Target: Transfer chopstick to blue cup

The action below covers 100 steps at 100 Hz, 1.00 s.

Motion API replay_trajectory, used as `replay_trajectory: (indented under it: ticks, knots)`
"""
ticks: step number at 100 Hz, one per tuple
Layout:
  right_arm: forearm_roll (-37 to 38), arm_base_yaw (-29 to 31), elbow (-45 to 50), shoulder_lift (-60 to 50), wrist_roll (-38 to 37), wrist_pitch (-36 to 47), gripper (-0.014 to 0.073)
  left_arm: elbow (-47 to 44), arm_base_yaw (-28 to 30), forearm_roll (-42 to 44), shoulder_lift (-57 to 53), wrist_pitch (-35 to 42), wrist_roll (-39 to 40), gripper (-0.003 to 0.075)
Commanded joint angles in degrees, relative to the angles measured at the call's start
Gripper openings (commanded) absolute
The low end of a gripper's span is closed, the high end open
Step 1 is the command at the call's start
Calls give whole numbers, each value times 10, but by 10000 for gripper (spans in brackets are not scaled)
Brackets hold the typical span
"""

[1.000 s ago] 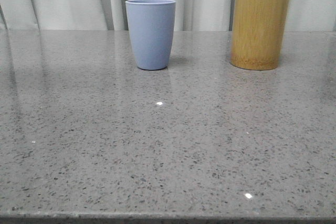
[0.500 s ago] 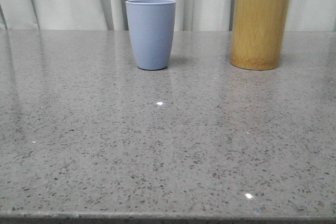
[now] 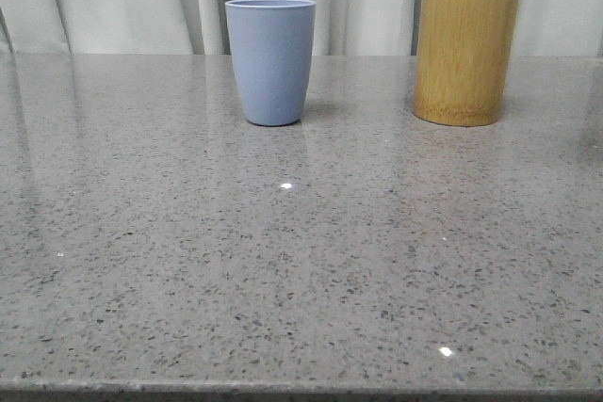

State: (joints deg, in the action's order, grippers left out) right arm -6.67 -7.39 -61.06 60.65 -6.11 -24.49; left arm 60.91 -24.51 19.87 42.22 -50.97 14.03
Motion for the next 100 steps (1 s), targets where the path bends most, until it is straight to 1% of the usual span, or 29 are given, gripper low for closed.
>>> replay_trajectory:
  ticks: [1, 21, 44, 64, 92, 100]
  knots:
    - [-31, -1, -48, 28, 6, 47, 582, 15, -3, 6, -1, 44, 8, 335]
    - [-75, -1, -114, 120, 6, 58, 582, 15, -3, 6, -1, 44, 8, 335]
    - [-79, -1, -167, 200, 6, 75, 582, 15, -3, 6, -1, 44, 8, 335]
    - [-79, -1, -198, 242, 6, 89, 580, 15, -3, 6, -1, 44, 8, 335]
    - [-79, -1, -209, 276, 6, 116, 579, 15, -3, 6, -1, 44, 7, 335]
    - [-79, -1, -209, 281, 6, 120, 549, 15, -3, 6, -1, 44, 7, 335]
